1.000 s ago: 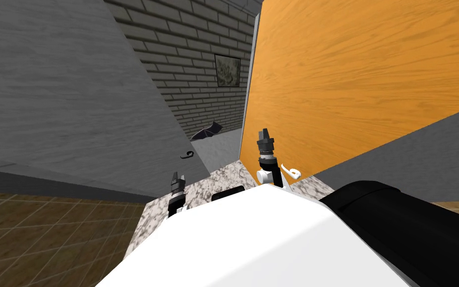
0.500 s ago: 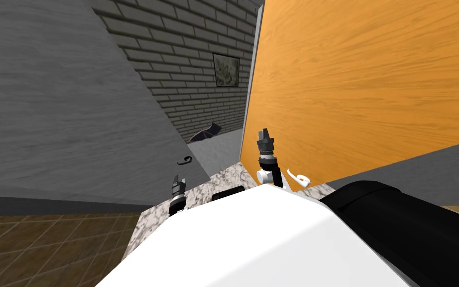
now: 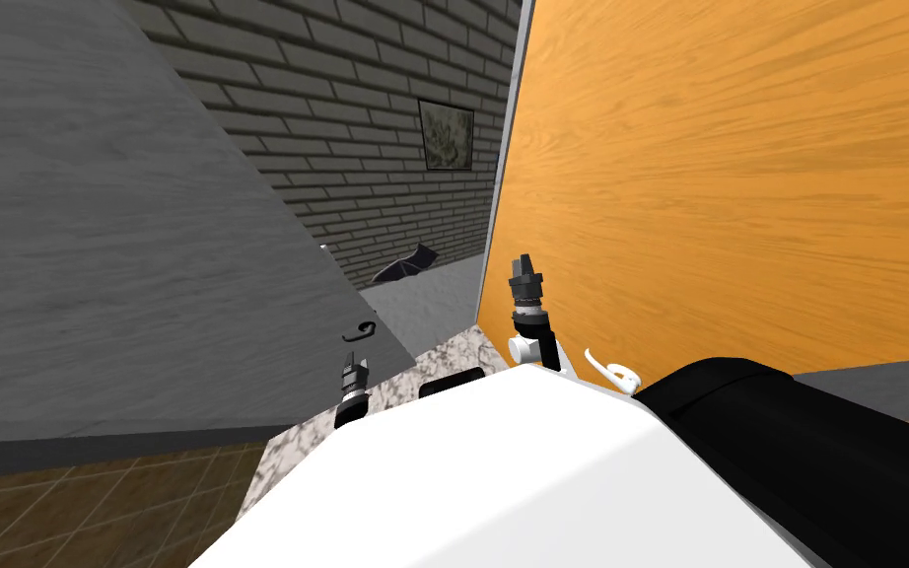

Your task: Pull the door open

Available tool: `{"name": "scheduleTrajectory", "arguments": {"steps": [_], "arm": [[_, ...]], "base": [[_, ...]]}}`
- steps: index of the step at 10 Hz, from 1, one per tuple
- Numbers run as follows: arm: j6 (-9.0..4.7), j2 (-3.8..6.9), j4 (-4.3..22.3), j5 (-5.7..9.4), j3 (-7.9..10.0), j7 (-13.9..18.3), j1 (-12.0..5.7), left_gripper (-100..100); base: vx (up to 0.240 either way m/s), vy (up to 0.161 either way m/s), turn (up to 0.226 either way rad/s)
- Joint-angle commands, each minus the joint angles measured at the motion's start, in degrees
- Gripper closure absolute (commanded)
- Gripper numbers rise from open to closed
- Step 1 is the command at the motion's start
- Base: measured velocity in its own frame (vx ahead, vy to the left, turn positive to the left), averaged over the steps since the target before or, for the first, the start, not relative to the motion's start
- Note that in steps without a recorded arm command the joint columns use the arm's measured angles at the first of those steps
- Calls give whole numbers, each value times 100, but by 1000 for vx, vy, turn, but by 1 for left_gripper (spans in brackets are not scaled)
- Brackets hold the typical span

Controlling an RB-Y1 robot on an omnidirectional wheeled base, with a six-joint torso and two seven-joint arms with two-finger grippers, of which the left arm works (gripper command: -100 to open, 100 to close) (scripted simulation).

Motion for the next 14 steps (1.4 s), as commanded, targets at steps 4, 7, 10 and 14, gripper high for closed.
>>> {"name": "scheduleTrajectory", "arguments": {"steps": [4,7,10,14], "arm": [[-175,157,289,103,149,112,-8,-100],[-270,242,439,158,229,172,-9,-100],[-368,322,605,207,301,219,-33,-100],[-368,322,605,207,301,219,-33,100]], "base": [[134,20,-92],[124,9,-71],[140,25,-88],[-18,-3,3]]}}
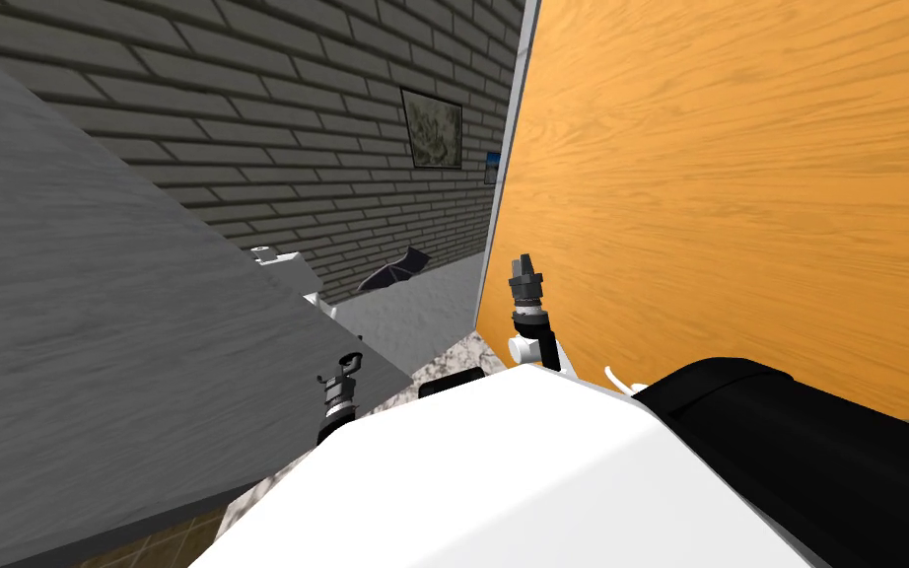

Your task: Pull the door open

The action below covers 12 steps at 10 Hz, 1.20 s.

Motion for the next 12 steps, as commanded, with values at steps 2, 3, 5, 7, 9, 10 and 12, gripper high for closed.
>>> {"name": "scheduleTrajectory", "arguments": {"steps": [2,3,5,7,9,10,12], "arm": [[-12,-4,-6,0,-3,4,-1,100],[-67,67,9,-39,-69,99,60,100],[-153,155,16,-88,-151,221,128,100],[-255,259,23,-144,-248,366,209,100],[-381,388,32,-215,-368,544,309,100],[-425,433,36,-239,-410,607,343,100],[-431,448,48,-251,-430,623,355,100]], "base": [[-3,-1,1],[-124,36,-119],[-209,40,-174],[-219,9,-141],[-229,24,-166],[-237,37,-171],[-180,29,-84]]}}
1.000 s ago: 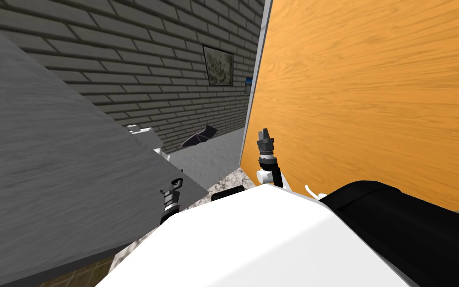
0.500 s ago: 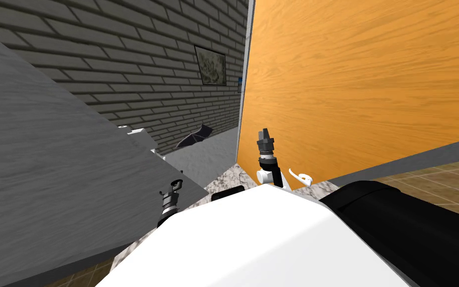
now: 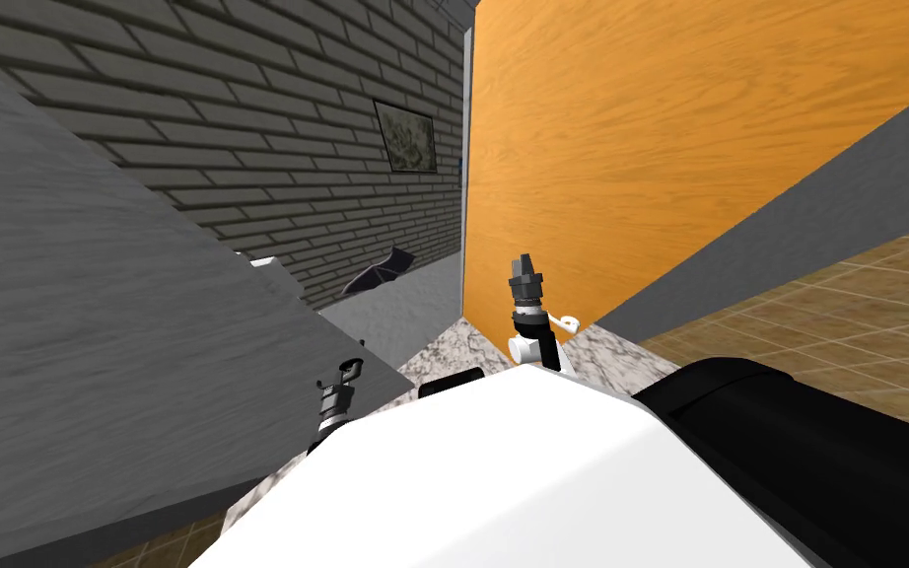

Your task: Pull the door open

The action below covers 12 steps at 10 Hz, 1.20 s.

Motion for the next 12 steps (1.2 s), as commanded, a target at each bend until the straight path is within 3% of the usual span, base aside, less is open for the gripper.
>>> {"name": "scheduleTrajectory", "arguments": {"steps": [1,4,6,10,11,12], "arm": [[-206,83,49,-40,-53,105,121,100],[-437,177,103,-86,-113,223,258,100],[-686,277,162,-135,-177,350,405,100],[-1033,417,244,-203,-266,526,610,100],[-1060,382,364,-200,-266,485,505,100],[-1013,409,458,-98,-440,444,335,100]], "base": [[-178,30,-163],[-183,27,-131],[-155,26,-132],[-177,25,-117],[-97,5,-17],[-173,-5,-52]]}}
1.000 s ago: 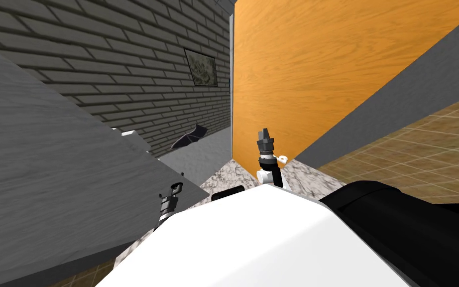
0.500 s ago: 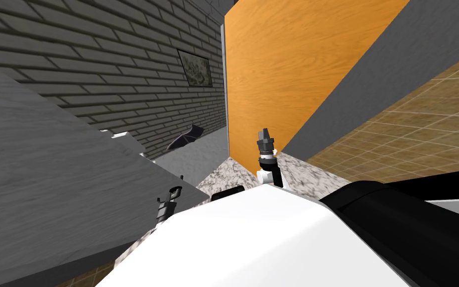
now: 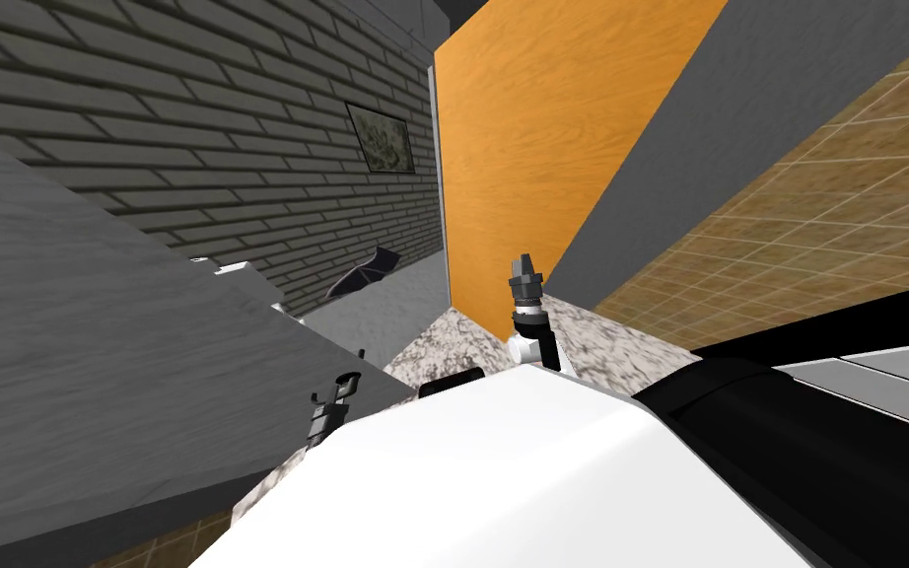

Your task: Pull the door open

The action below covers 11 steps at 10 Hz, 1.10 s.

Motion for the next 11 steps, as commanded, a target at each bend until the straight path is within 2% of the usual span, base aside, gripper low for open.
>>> {"name": "scheduleTrajectory", "arguments": {"steps": [1,9,11], "arm": [[66,15,39,93,-156,-50,-157,100],[292,160,424,563,-845,-246,-959,100],[312,170,486,600,-899,-261,-1023,100]], "base": [[-253,4,-73],[-168,27,-39],[-109,16,-17]]}}
